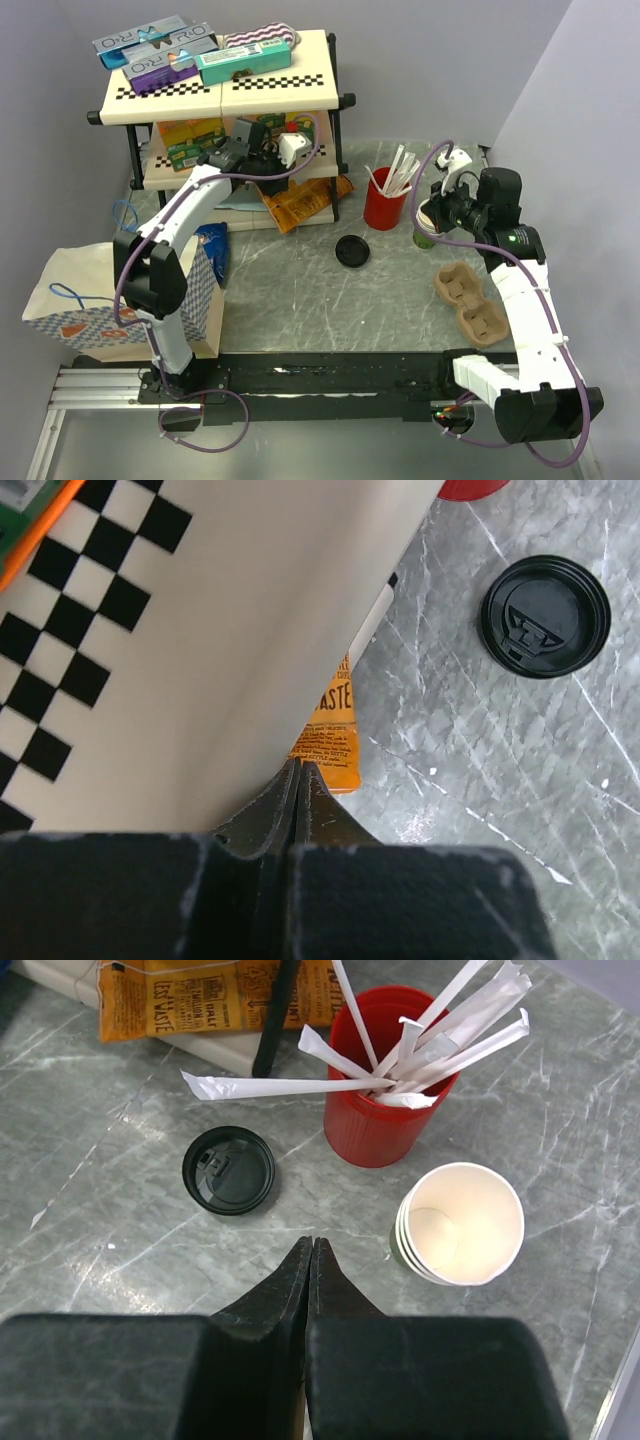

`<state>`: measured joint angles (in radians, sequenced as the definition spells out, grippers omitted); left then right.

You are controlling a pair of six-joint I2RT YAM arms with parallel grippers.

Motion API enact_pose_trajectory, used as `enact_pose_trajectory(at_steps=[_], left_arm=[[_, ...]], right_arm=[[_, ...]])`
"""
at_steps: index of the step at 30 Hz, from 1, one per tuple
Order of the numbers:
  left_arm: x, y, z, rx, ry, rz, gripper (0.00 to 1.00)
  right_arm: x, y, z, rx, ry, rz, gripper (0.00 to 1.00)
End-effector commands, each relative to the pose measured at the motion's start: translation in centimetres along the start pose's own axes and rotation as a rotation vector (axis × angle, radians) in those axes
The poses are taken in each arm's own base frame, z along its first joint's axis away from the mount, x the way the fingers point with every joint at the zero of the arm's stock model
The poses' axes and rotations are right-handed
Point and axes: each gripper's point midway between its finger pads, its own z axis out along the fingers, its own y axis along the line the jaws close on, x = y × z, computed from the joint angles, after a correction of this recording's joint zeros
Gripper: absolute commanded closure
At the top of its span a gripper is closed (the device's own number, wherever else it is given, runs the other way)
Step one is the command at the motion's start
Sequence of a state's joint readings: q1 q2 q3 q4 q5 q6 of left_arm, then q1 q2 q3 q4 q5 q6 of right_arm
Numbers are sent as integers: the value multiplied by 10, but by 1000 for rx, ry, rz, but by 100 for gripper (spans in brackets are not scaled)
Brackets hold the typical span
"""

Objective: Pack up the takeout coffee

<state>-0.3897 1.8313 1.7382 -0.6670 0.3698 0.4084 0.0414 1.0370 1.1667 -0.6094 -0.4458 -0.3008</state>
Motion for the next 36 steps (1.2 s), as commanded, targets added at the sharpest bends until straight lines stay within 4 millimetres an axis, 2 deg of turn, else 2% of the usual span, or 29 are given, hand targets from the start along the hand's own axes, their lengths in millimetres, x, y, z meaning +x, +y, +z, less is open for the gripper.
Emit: enact_pose_trajectory(at_steps=[1,10,14,17,20,21,22,23,25,26,27,28,29,30,31,32,34,35,36], left_arm=[[-33,35,3,-143,-80,20,99],[-44,77,13,-332,-128,-4,99],[-50,85,16,-362,-142,-19,99],[-54,90,19,-376,-150,-80,99],[-67,83,19,-335,-194,-120,99],[-69,79,19,-326,-201,-127,99],[-69,72,19,-300,-204,-124,99],[-74,67,11,-287,-214,-122,99],[-71,53,6,-238,-213,-127,82],[-81,39,-10,-192,-249,-115,73],[-83,34,-18,-181,-261,-120,53],[-71,26,-18,-163,-243,-134,44],[-78,23,-38,-189,-273,-148,39],[-76,20,-44,-194,-274,-162,33],[-68,15,-46,-187,-260,-172,31],[-74,8,-62,-179,-287,-163,30],[-65,-4,-69,-153,-277,-165,26],[-69,-13,-84,-134,-303,-137,25],[-69,-27,-86,-70,-311,-114,22]], right_arm=[[-18,-3,-6,20,-44,0,100],[-17,-8,-2,36,-37,3,100],[-10,-19,3,75,5,4,100],[-6,-37,7,138,39,55,100],[1,-33,14,78,88,20,100],[6,-32,16,62,114,11,98],[13,-31,23,33,151,4,86],[9,-33,23,18,157,-50,77],[23,-30,29,-43,233,-64,55],[17,-32,30,-55,231,-111,51],[23,-30,29,-78,261,-118,48],[29,-30,34,-106,287,-129,44],[26,-31,34,-122,290,-171,42],[28,-31,34,-137,308,-185,40],[35,-30,35,-177,353,-200,38],[39,-30,36,-191,377,-207,37],[49,-33,40,-216,428,-222,37],[53,-37,42,-208,448,-230,37],[56,-40,44,-208,461,-240,37]])
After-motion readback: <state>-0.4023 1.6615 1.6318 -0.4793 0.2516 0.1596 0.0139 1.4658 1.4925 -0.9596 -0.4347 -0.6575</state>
